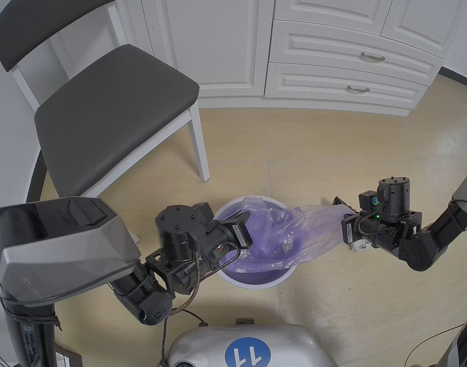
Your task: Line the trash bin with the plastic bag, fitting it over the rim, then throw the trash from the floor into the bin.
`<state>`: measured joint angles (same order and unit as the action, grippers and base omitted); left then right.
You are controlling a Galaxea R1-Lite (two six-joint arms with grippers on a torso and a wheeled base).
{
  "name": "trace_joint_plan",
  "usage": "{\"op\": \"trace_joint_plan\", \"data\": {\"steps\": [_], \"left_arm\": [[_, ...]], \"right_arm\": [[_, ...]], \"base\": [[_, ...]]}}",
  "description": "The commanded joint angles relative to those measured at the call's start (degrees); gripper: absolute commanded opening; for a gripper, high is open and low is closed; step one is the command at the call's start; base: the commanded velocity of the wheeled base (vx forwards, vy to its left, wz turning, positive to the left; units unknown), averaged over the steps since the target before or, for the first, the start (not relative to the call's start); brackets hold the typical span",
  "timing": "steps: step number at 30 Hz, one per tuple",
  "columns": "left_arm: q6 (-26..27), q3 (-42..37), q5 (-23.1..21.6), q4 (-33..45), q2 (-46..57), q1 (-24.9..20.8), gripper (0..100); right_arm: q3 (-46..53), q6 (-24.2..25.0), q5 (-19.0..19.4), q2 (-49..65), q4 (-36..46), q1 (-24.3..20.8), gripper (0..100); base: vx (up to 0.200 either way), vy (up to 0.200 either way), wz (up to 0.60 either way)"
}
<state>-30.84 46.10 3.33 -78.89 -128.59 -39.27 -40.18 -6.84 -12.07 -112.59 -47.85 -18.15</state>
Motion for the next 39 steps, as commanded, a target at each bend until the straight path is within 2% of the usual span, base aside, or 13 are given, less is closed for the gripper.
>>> {"op": "trace_joint_plan", "data": {"steps": [1, 3, 8, 11, 15, 18, 23, 24, 28, 35, 39], "left_arm": [[-0.3, 6.5, 0.4, 4.3, -5.0, -0.3, 0], [-0.4, 6.8, 0.5, 4.3, -5.9, 0.0, 0], [-1.6, 5.5, 2.8, 3.0, -6.7, 3.8, 0], [-4.0, 3.2, 2.9, -0.2, -5.8, 5.3, 0], [-4.2, -0.9, 2.6, -5.6, -4.1, 6.8, 0], [-4.3, -4.8, 2.3, -8.7, -2.8, 7.4, 0], [-4.2, -7.7, 2.4, -8.8, -1.1, 7.2, 0], [-3.3, -9.5, 2.5, -8.8, 0.1, 6.9, 0], [-0.9, -11.2, 2.4, -8.7, 1.6, 7.5, 0], [0.9, -11.6, 2.3, -8.7, 1.4, 8.0, 0], [5.1, -12.1, 2.5, -8.6, 1.8, 8.2, 0]], "right_arm": [[2.5, -3.0, -0.7, 1.0, -0.2, 1.9, 0], [2.6, -3.3, -0.7, 1.0, -0.2, 2.2, 0], [3.1, -3.6, -0.7, 0.7, -0.3, 1.5, 0], [3.2, -3.5, -0.6, 0.1, -0.3, 0.8, 0], [3.3, -3.4, -0.7, -0.4, -0.9, -0.7, 0], [3.7, -3.4, -0.7, -1.0, -1.9, -1.2, 0], [4.9, -3.4, -0.6, -1.0, -4.2, -1.3, 0], [6.9, -3.7, -0.4, -0.8, -7.9, -1.6, 0], [8.5, -5.2, 0.1, -1.1, -13.5, -2.2, 0], [8.5, -5.6, 0.3, -3.5, -16.1, -2.3, 0], [8.3, -5.5, 0.3, -3.4, -16.0, -2.7, 0]], "base": [[0.000, 0.000, 0.00], [0.000, 0.000, 0.00], [0.000, 0.000, 0.00], [0.000, 0.000, 0.00], [0.000, 0.000, 0.00], [0.000, 0.000, 0.00], [0.000, 0.000, 0.00], [0.000, 0.000, 0.00], [0.000, 0.000, 0.00], [0.000, 0.000, 0.00], [0.000, 0.000, 0.00]]}}
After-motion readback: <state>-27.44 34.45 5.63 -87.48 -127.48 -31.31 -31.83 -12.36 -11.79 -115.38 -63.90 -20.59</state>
